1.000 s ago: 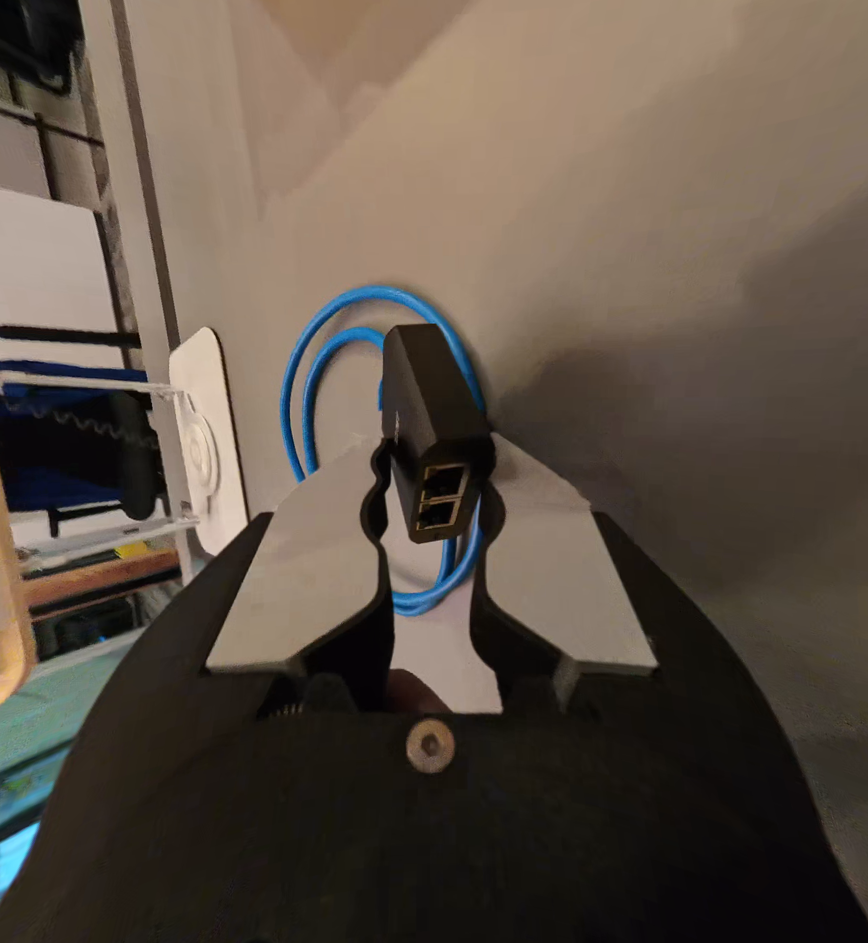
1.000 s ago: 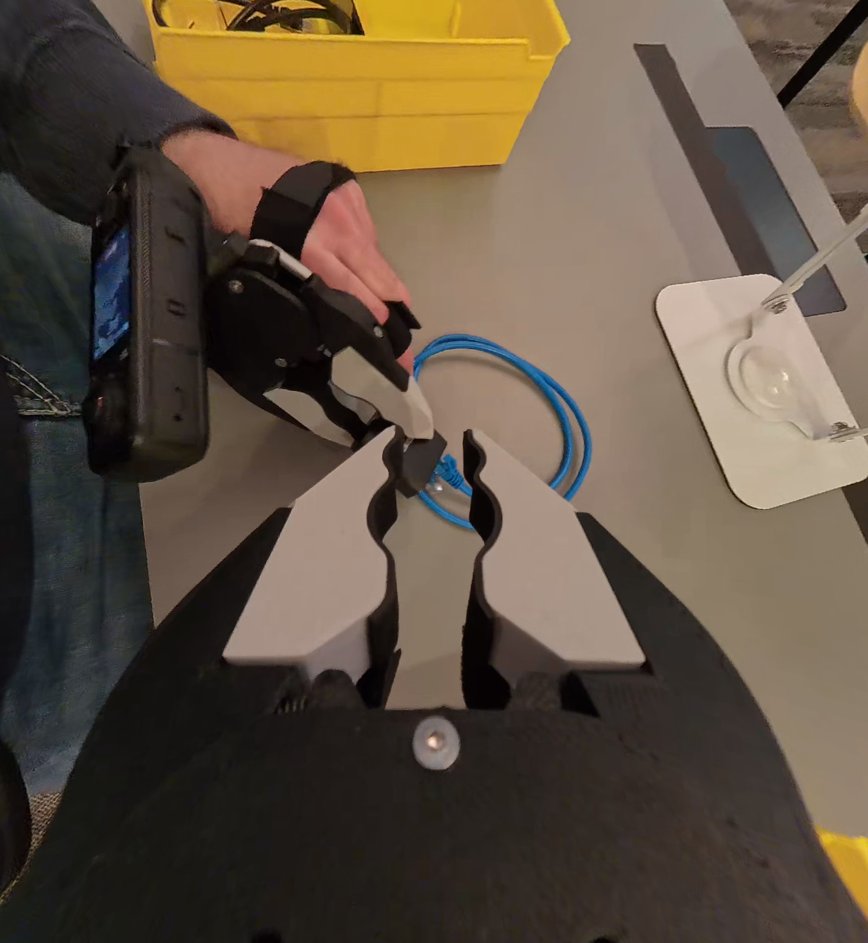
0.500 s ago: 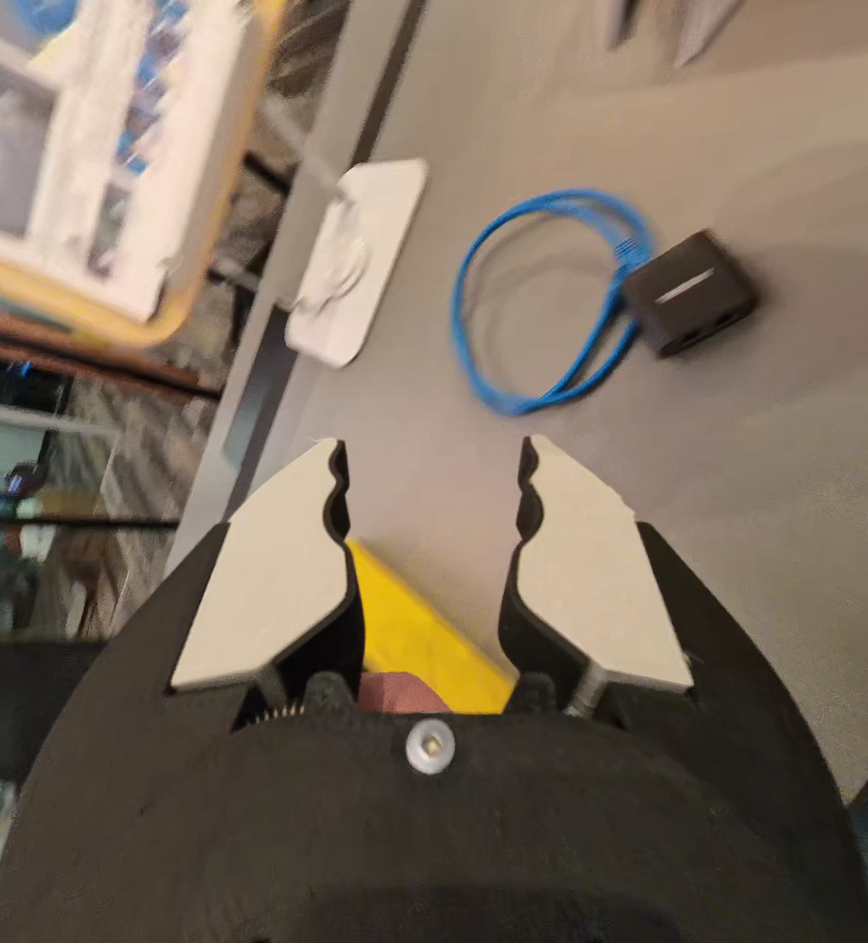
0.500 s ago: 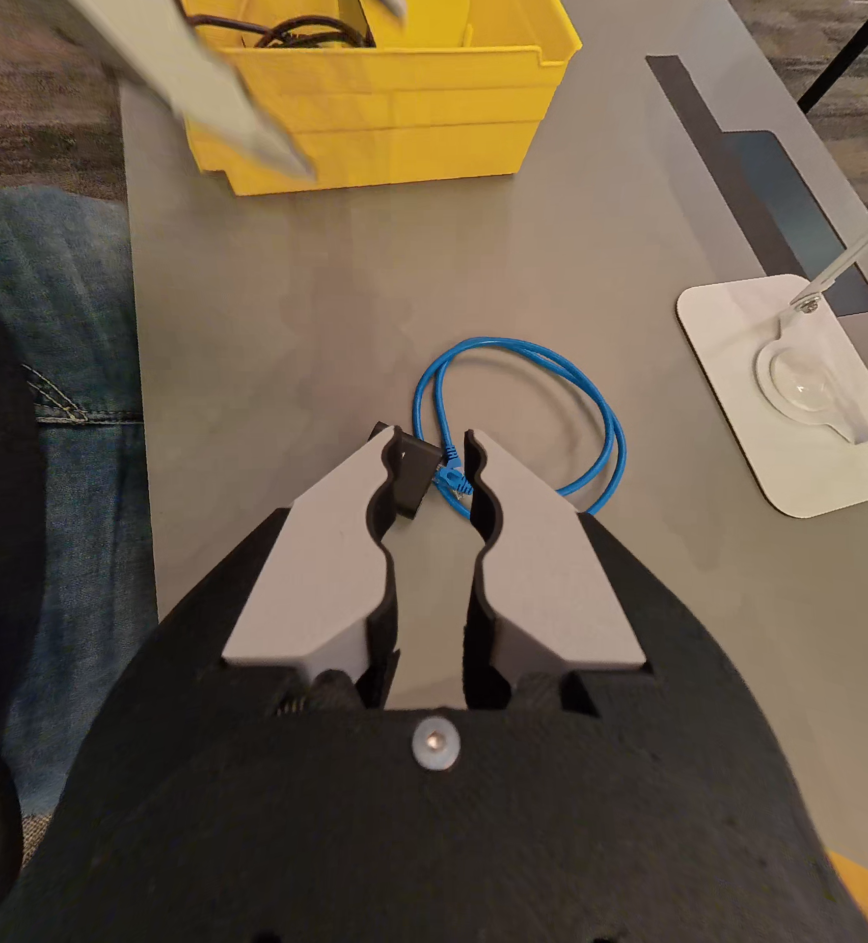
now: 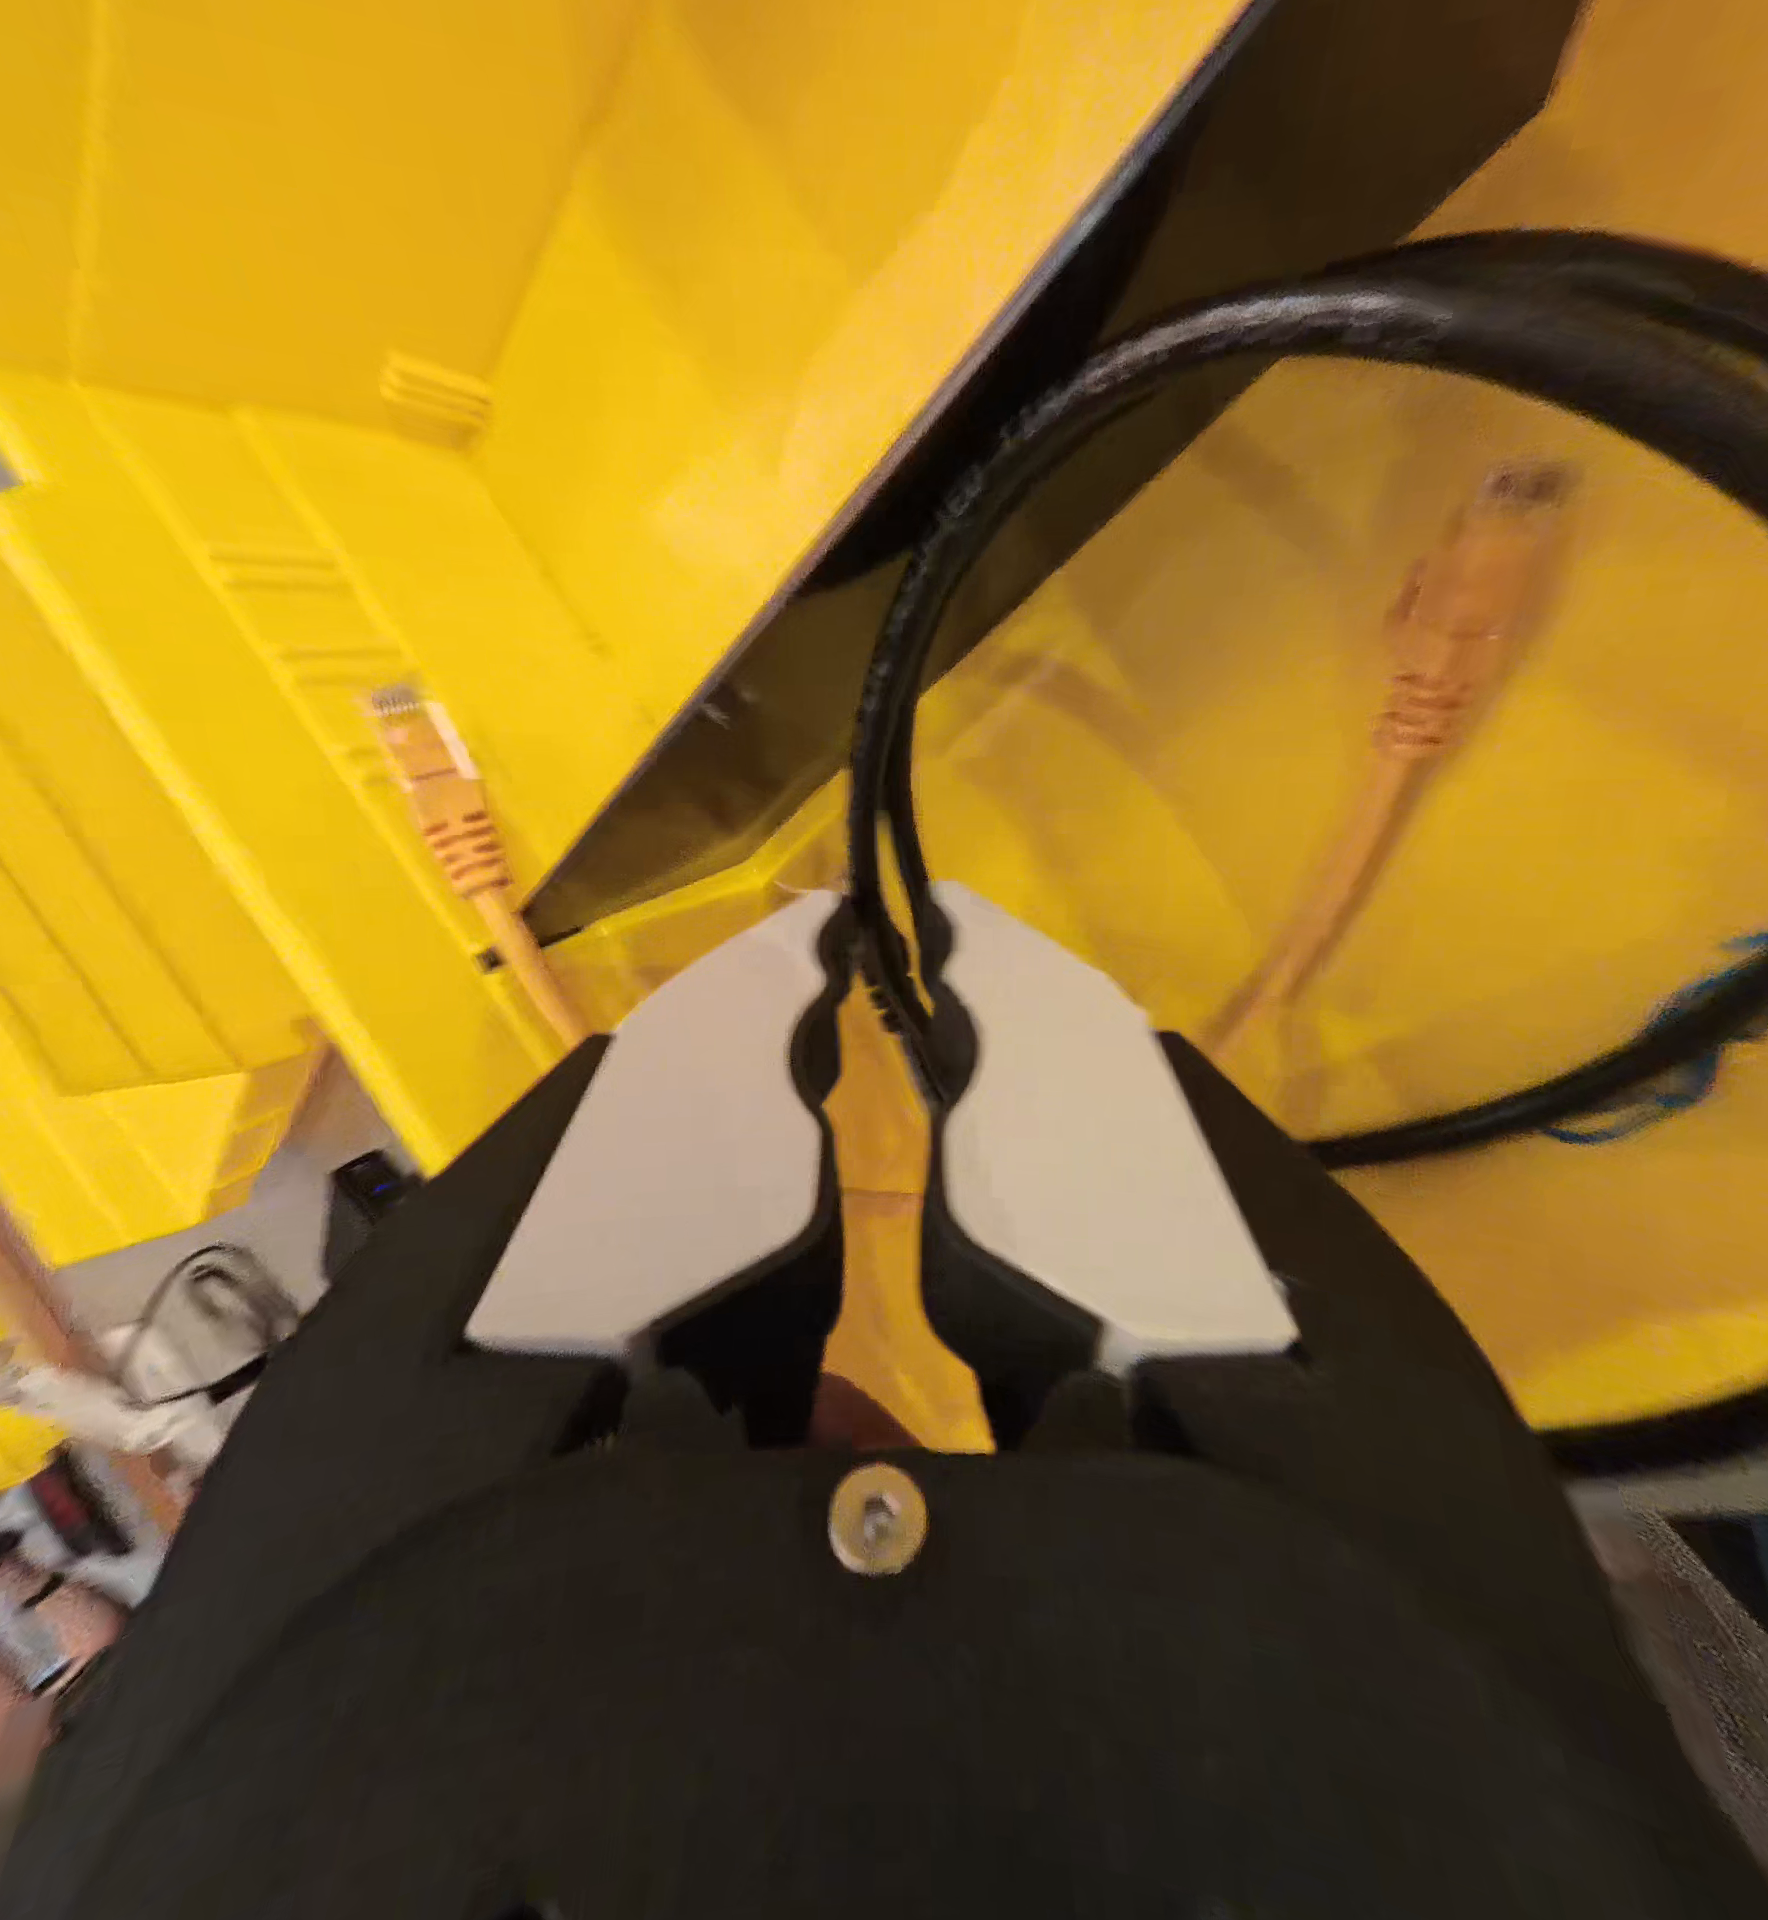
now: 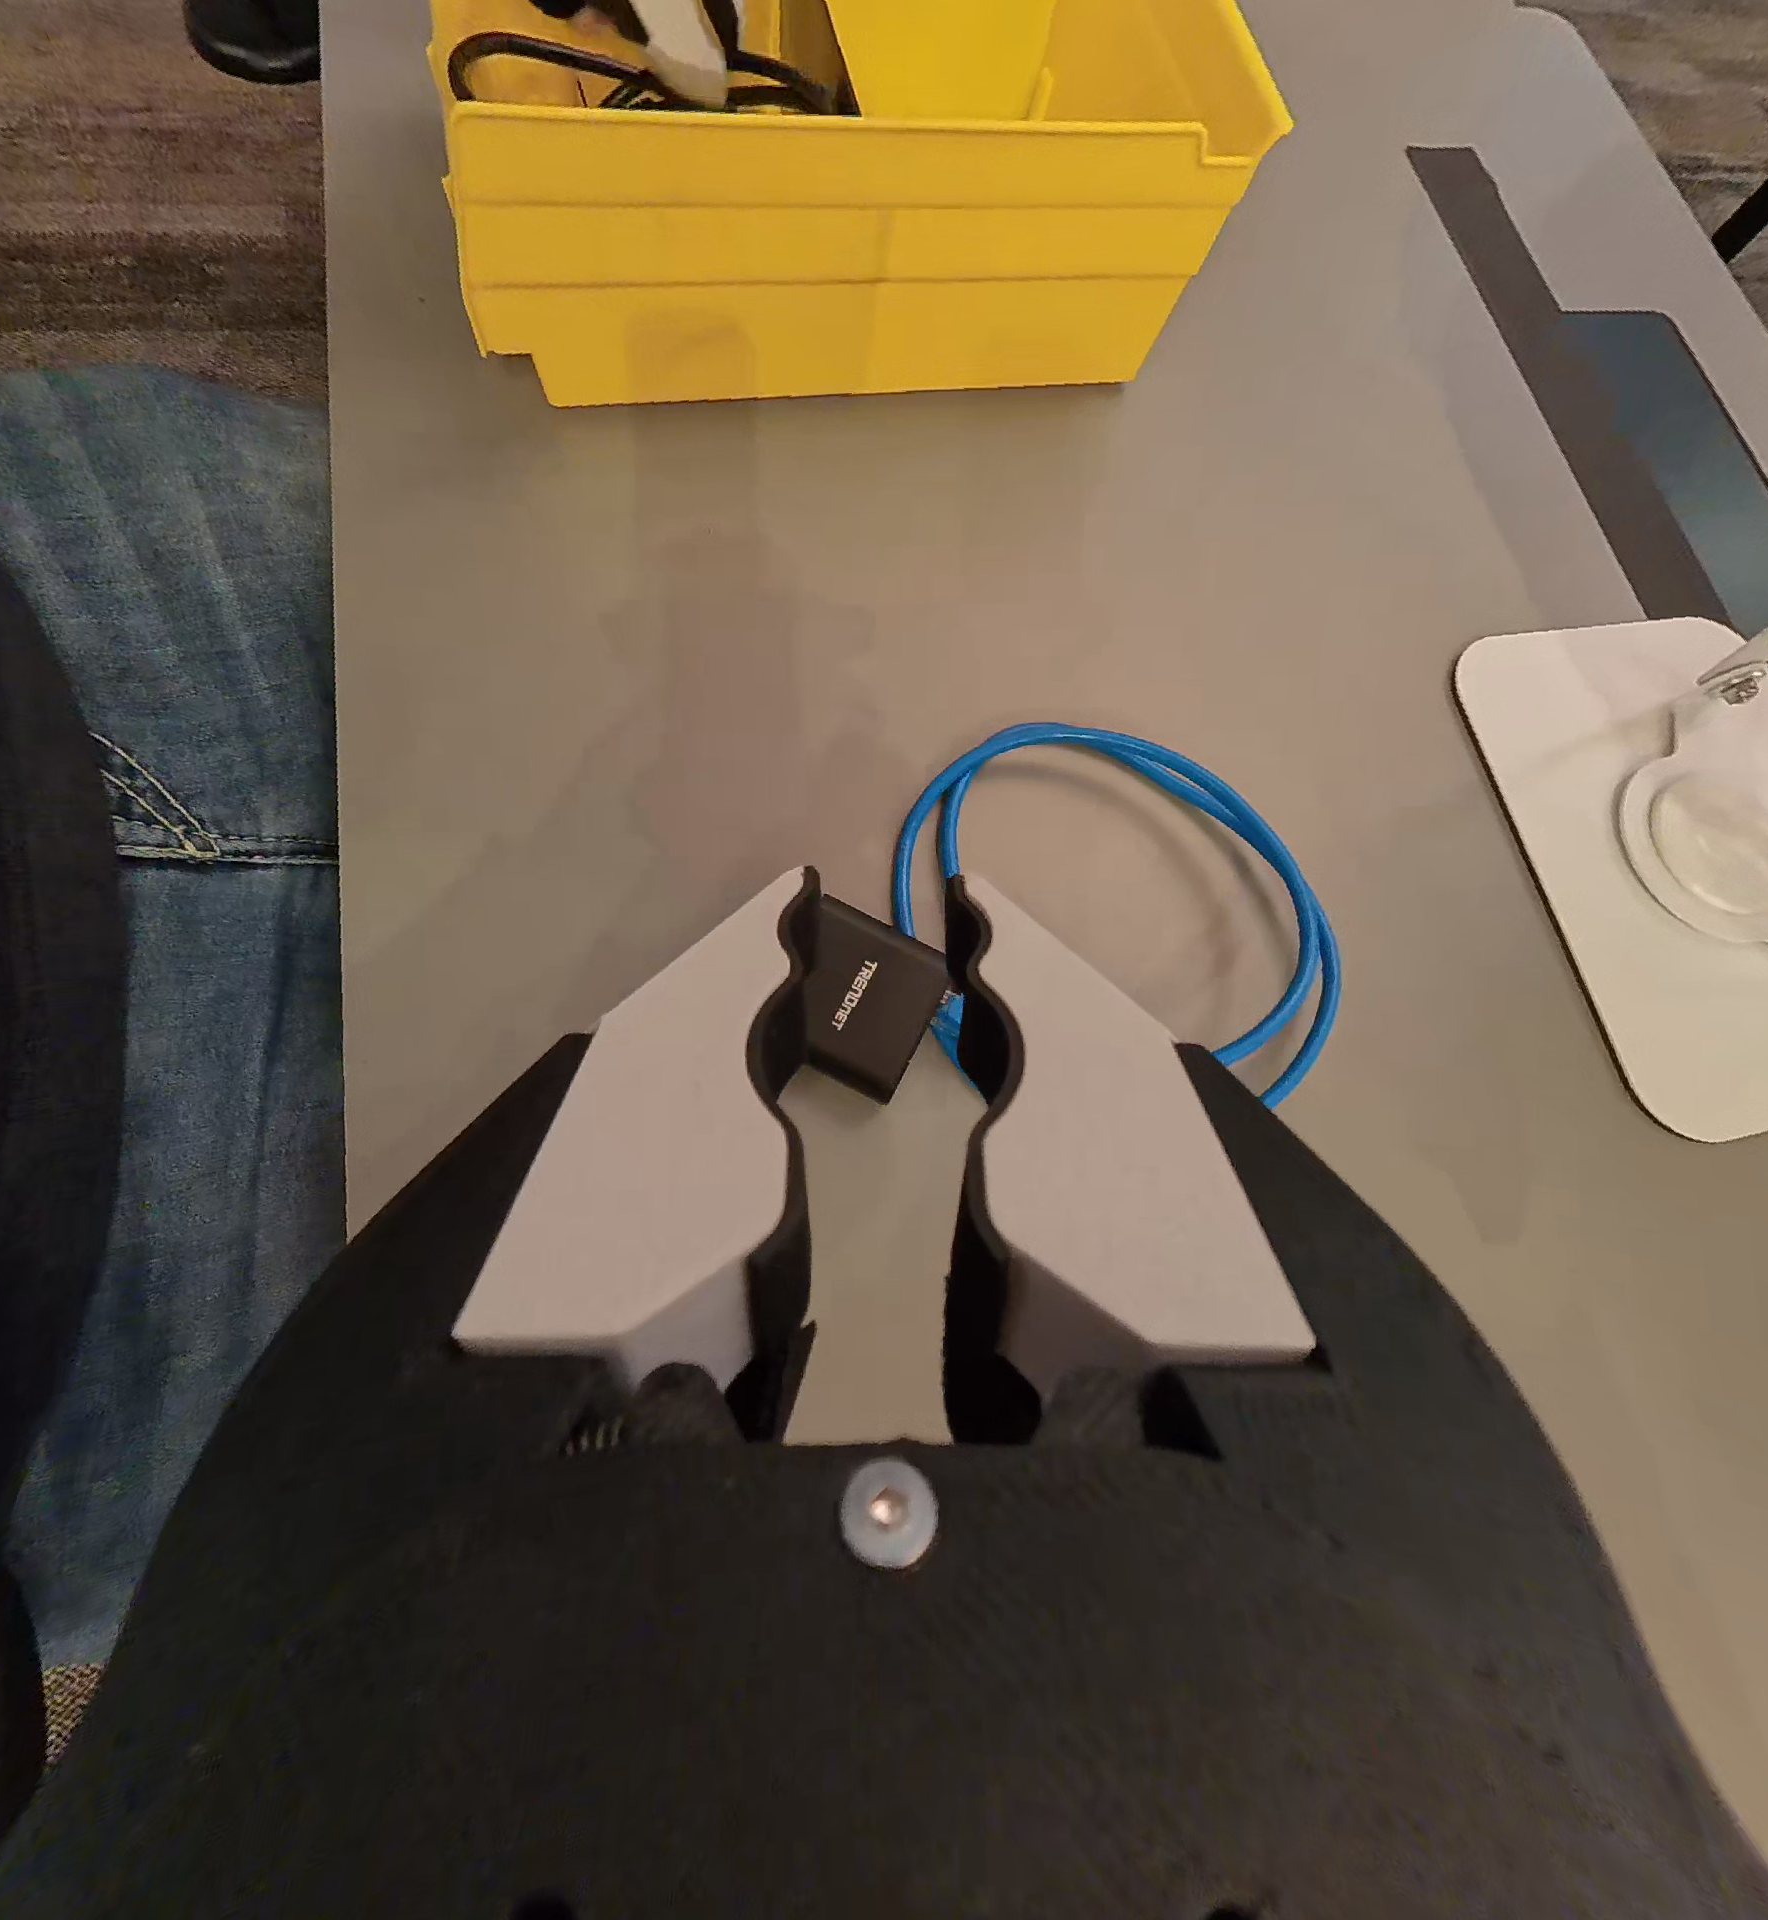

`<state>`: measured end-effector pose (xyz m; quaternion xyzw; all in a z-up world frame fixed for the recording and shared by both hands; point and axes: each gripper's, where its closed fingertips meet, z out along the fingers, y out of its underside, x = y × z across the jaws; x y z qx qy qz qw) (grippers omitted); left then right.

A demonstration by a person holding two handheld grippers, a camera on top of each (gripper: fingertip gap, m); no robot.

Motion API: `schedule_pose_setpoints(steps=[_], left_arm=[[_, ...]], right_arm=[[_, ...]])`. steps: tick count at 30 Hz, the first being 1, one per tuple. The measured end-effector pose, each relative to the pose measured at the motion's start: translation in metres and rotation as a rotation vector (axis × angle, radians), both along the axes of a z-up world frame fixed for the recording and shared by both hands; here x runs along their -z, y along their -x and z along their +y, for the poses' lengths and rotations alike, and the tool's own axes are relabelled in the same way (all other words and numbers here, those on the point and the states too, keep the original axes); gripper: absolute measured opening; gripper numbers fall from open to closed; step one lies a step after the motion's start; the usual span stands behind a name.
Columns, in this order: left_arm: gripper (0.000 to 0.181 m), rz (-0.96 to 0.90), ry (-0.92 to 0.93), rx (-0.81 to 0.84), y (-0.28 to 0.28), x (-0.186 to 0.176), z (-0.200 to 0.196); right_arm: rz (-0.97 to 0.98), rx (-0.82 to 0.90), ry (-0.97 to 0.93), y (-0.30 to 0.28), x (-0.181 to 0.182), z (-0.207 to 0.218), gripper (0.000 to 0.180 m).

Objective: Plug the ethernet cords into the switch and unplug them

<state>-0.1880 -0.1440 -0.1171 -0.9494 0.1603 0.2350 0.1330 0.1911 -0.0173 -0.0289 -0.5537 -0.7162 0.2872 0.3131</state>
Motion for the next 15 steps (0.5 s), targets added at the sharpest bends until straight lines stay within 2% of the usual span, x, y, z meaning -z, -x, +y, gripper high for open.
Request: schedule_pose_setpoints(steps=[2,6,7,8,10,11,13,15], left_arm=[[0.006,0.042,-0.029,-0.011,0.008,-0.002,0.003],[0.005,-0.01,-0.062,-0.003,0.006,-0.005,-0.001],[0.01,-0.014,-0.06,-0.003,0.007,-0.005,-0.003],[0.037,-0.015,-0.057,-0.012,0.008,-0.004,-0.004],[0.052,-0.064,-0.027,-0.018,0.004,0.005,-0.005],[0.036,-0.077,-0.024,-0.006,0.001,0.009,-0.003],[0.018,-0.045,-0.035,-0.026,0.006,0.011,0.001],[0.011,-0.028,-0.043,-0.023,0.007,0.009,0.004]], right_arm=[[0.002,0.0,0.0,0.0,-0.001,0.0,0.022],[0.018,-0.002,0.009,-0.001,-0.004,0.0,0.022],[0.021,-0.003,0.012,-0.001,-0.004,0.001,0.022],[0.022,-0.003,0.012,0.0,-0.004,0.001,0.022],[0.02,-0.007,0.012,0.001,-0.004,0.0,0.022],[0.018,-0.01,0.012,0.001,-0.004,-0.001,0.022],[0.013,-0.013,0.005,0.001,-0.003,-0.002,0.022],[0.011,-0.011,0.001,0.0,-0.004,-0.002,0.022]])
